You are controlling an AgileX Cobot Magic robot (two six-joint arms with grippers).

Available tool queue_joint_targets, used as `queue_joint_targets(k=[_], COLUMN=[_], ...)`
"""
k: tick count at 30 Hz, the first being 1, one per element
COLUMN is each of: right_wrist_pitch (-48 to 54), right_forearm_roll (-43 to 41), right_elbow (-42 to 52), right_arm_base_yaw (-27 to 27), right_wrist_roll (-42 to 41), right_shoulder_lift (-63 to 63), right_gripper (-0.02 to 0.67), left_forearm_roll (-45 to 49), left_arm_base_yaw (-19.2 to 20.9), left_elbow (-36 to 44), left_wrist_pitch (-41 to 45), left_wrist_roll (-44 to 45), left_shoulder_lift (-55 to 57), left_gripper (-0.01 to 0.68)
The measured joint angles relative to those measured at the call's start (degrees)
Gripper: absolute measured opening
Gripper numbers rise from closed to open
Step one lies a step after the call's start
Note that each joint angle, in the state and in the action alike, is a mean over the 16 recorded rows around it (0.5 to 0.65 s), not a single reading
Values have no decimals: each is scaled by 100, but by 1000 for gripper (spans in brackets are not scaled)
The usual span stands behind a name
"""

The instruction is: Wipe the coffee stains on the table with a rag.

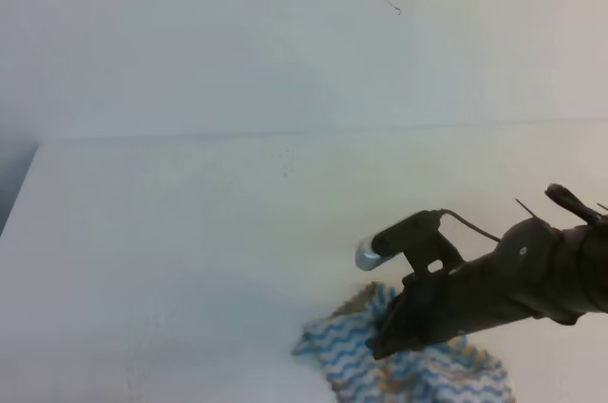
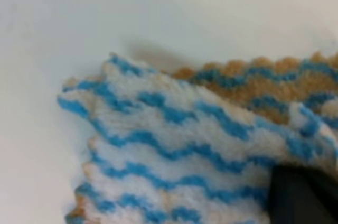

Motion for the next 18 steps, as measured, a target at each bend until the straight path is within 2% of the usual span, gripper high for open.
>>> queue_joint_targets(k=[12,18], right_wrist_pitch=[-1674,-1806], right_forearm_roll=[-406,-309], right_elbow=[-636,-727], right_arm_base_yaw=[-75,-132], right_wrist_roll=[-224,-411], right_shoulder_lift=[75,-398], right_gripper=[0,0], left_forearm_roll=[0,0], left_arm_base_yaw=[0,0], left_elbow=[0,0], left_wrist_pitch=[0,0], left_wrist_roll=[-10,-9], left_shoulder_lift=[0,0], left_gripper=[-1,-1])
